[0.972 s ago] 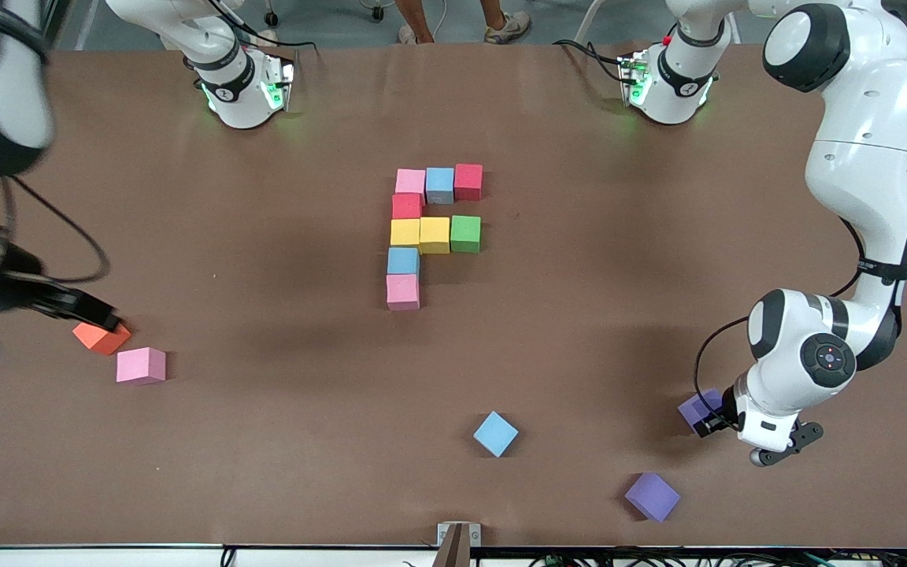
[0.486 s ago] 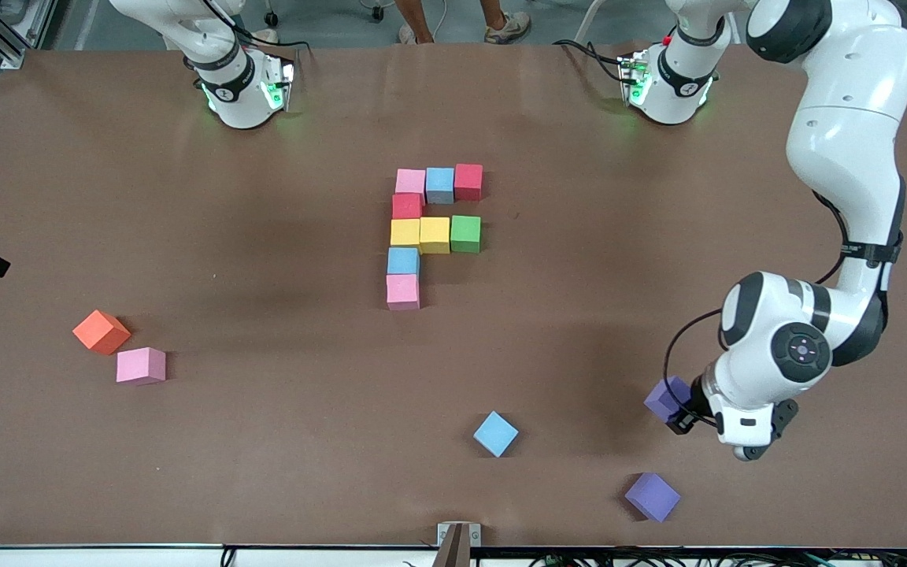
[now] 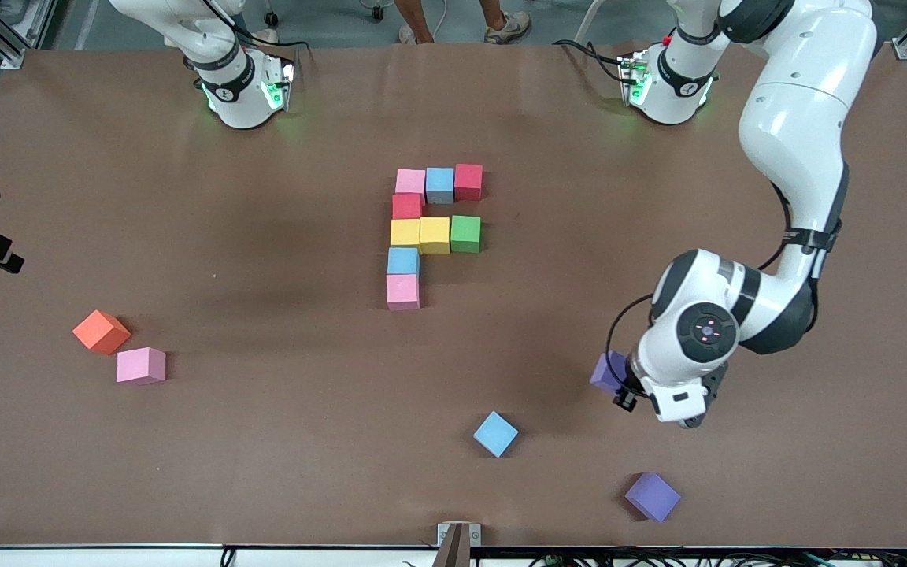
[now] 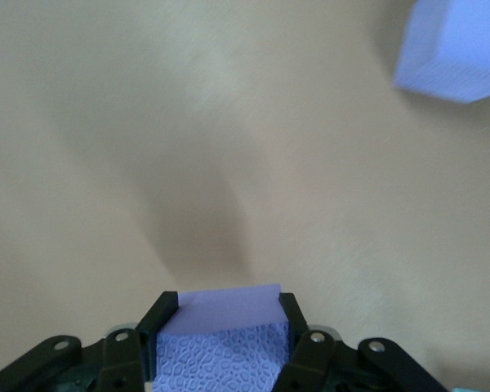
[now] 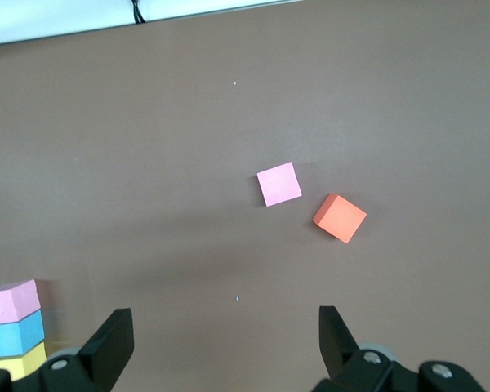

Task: Arrange 11 blocks into digit 3
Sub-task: 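Carry the purple cube beside the pink cube with the left gripper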

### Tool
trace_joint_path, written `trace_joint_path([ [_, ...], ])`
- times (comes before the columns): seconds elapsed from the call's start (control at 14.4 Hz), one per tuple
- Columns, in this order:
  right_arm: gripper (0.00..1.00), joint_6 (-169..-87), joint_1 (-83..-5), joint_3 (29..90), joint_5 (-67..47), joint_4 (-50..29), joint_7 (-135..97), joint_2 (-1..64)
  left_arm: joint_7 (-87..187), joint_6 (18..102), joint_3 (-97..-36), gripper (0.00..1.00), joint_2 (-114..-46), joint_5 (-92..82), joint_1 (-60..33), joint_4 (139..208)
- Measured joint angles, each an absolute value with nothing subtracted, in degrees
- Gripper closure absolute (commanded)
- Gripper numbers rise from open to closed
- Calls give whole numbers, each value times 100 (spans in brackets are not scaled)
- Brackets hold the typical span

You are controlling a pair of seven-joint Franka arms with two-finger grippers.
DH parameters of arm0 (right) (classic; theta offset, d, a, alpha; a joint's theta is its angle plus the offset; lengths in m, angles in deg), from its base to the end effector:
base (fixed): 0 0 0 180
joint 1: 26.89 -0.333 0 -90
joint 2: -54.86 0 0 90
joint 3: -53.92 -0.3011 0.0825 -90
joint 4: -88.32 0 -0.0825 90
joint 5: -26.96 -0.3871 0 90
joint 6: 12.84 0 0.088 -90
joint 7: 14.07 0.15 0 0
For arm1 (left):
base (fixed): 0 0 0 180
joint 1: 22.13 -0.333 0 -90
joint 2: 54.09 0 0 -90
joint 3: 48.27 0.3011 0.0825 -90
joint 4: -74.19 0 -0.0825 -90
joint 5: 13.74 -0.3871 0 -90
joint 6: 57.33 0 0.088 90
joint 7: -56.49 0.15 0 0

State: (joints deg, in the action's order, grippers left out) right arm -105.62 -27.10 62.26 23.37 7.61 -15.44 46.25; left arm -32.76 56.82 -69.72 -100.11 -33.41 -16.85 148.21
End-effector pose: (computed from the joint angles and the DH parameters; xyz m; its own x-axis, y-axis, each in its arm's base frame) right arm 0.6053 -0.0712 0.5620 0.9911 -0.1175 0.0628 -0.1152 -0.9926 -0.0394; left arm 0.6854 -0.2499 0.2279 0.5054 0.8620 0.0383 0.8626 -0.5036 -0.0491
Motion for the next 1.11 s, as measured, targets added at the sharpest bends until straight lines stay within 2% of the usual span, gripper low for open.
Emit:
trace_joint_path([
  [0.35,0,-10839,-2706,6234,2340,359,-1633,4773,-5228,4935,-6968,78,-9944,-3518,-842,14976],
  [0.56,0,-11139,-2706,6229,2340,-40,-1679,4974,-6268,4909,-6951,78,-9945,-3533,-292,15142],
  [1.11,0,-11226,-2707,6216,2340,-39,-1683,5055,-7921,5091,-6933,78,-10070,-3536,473,15262],
])
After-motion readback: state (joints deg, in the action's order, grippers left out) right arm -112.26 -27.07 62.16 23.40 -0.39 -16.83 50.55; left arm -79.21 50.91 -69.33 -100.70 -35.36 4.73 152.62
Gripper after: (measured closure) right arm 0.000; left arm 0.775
